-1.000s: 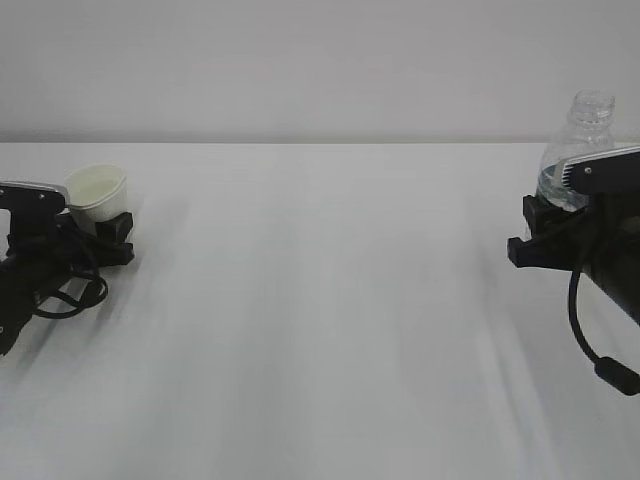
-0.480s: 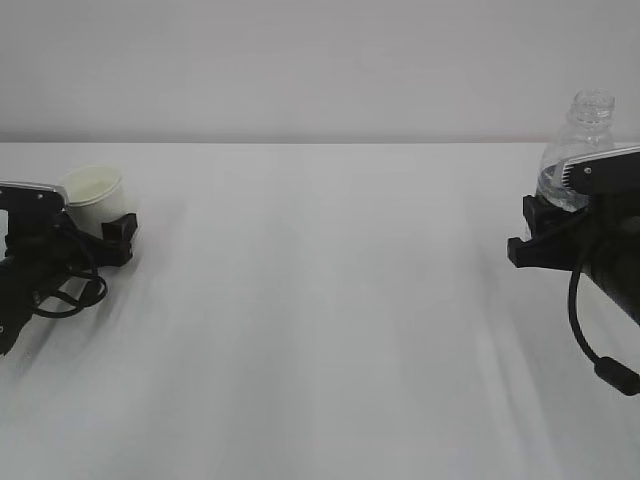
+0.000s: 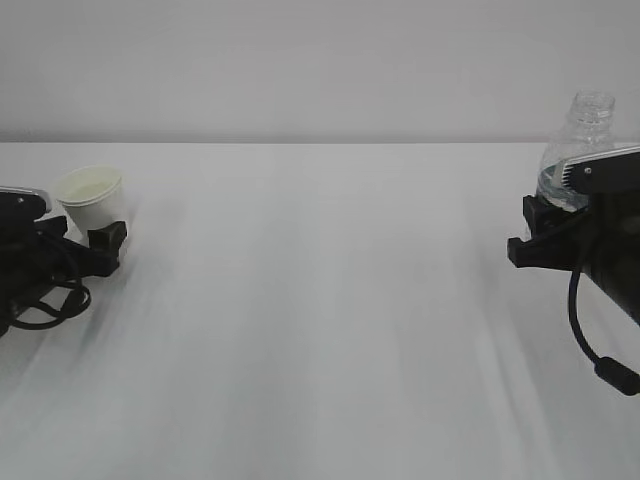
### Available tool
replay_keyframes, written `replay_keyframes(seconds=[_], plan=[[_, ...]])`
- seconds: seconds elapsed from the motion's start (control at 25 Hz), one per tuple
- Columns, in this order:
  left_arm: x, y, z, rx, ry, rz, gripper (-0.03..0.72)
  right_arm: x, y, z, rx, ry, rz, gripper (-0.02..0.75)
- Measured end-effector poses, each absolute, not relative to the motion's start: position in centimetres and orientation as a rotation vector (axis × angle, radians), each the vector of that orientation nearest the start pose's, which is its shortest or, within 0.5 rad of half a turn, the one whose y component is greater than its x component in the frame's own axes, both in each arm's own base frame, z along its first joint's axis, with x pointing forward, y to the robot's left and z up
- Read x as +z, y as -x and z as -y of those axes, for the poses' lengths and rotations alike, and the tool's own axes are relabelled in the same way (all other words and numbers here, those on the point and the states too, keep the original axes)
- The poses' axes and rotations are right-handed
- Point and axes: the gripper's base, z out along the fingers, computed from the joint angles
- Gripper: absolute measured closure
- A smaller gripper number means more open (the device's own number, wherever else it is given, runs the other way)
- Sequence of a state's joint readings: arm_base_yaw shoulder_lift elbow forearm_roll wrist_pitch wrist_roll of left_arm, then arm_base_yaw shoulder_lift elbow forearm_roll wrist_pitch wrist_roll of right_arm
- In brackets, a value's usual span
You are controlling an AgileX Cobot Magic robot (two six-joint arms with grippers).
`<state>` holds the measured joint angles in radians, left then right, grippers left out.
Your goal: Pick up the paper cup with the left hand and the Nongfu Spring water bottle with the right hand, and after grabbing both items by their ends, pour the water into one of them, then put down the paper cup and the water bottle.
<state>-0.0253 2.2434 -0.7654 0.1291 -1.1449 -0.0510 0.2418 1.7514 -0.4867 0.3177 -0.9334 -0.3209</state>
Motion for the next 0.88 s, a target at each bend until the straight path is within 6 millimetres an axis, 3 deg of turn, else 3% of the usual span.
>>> replay_keyframes(seconds=[0.68, 0.88], plan=[[8.2, -29.7, 2.3, -0.161, -0.167, -1.884, 0.057, 14.7, -28.7, -4.7, -0.146, 0.137, -1.831, 0.301], [8.3, -28.9, 2.4, -0.167, -0.176, -1.896, 0.067, 14.7, -28.7, -4.5, -0.142, 0.103, -1.835, 0.301]])
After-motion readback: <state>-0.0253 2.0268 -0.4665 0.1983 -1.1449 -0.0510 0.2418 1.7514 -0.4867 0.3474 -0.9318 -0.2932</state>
